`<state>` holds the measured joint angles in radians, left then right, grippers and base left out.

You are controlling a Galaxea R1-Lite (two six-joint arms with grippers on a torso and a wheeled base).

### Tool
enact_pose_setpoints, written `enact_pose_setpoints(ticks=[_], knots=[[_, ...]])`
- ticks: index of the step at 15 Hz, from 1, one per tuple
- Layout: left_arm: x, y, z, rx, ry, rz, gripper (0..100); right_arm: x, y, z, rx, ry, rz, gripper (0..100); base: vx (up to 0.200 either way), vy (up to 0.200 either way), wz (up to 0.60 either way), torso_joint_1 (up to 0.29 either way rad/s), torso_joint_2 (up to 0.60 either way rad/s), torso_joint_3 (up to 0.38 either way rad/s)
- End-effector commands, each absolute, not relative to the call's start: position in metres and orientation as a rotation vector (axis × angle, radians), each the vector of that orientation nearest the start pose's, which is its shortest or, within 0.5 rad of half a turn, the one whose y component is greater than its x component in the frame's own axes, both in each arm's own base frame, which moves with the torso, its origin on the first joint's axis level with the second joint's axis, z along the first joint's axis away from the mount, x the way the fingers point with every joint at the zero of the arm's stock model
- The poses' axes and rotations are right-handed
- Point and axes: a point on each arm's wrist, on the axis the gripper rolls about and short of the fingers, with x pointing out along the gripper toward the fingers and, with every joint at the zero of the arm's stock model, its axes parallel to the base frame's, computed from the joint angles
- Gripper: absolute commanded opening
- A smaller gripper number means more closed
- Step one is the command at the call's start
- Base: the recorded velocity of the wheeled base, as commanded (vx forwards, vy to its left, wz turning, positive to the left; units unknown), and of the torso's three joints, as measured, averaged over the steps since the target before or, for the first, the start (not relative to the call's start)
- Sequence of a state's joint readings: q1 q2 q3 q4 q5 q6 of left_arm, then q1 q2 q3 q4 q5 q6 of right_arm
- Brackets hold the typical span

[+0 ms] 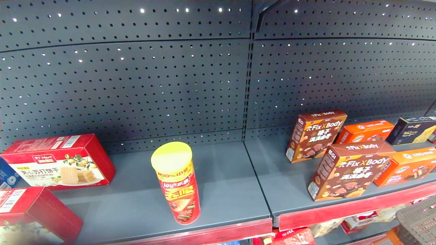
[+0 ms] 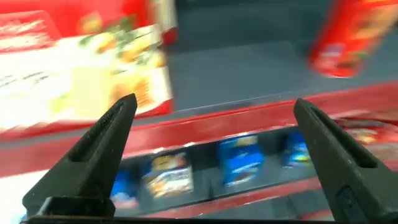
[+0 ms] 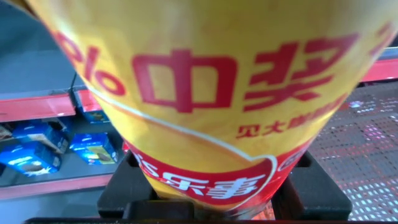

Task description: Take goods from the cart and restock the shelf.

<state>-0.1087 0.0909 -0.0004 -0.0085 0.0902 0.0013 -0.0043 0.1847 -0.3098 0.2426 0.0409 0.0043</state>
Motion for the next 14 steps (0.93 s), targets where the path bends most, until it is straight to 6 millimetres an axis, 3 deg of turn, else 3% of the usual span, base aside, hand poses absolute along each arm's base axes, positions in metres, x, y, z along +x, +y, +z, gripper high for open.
enact_pose_setpoints(ticks=[1,12,14], knots=[[-0.015,0.003,0.077,0.016,0.095,-0.029,100,-0.030,0.001,0.138,0.007,0.115,0.047,0,0.000,0.000,0.00,0.000,0.00,0.000],[-0.015,0.003,0.077,0.007,0.096,-0.041,100,-0.032,-0.001,0.153,0.019,0.068,0.085,0,0.000,0.000,0.00,0.000,0.00,0.000],[-0.015,0.003,0.077,0.007,0.096,-0.041,100,-0.027,-0.001,0.170,0.021,0.070,0.079,0,0.000,0.000,0.00,0.000,0.00,0.000]])
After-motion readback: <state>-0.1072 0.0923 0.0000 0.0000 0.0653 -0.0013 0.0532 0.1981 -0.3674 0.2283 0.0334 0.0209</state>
